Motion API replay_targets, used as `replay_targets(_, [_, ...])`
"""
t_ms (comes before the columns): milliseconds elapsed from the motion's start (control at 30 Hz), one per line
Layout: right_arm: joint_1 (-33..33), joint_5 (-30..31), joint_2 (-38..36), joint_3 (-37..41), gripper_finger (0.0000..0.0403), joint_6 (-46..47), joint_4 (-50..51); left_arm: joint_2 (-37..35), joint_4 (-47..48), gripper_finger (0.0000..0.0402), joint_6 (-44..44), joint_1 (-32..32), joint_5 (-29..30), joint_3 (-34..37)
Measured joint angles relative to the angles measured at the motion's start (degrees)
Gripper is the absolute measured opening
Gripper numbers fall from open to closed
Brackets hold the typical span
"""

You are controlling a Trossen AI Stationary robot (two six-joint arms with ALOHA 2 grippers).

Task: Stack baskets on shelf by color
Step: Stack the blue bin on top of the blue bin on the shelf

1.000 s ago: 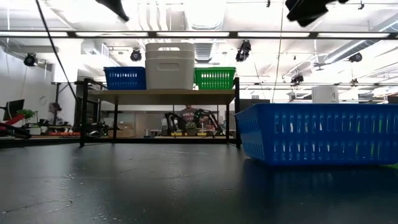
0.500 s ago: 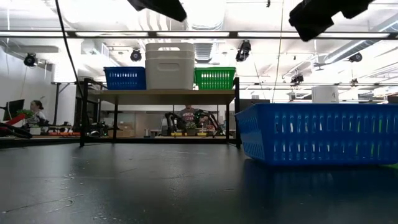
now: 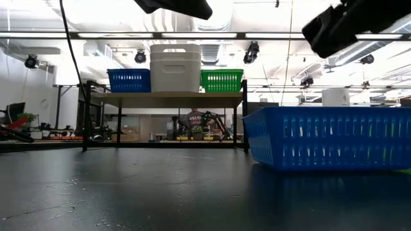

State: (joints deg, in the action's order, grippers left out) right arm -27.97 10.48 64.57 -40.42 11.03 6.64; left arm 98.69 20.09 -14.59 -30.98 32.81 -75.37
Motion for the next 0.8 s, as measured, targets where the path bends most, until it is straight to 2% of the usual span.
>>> replay_targets(167, [0.1,0.1,2.0,-3.8,0.0128,1.4,10.4,1.1,-2.1,0.0,0.0,-1.6,2.2,0.6])
replay_targets(400, [0.1,0.1,3.8,-7.8,0.0128,0.8,18.0,2.7,-4.1,0.0,0.6,-1.3,3.8,0.7])
replay_targets(633, [0.1,0.0,3.1,-9.7,0.0128,-1.5,20.8,7.1,-14.5,0.0,11.0,0.7,3.2,0.4])
replay_targets(800, [0.1,0.0,3.0,-9.8,0.0128,-1.9,20.6,9.4,-15.2,0.0014,13.6,3.0,-8.9,-1.3])
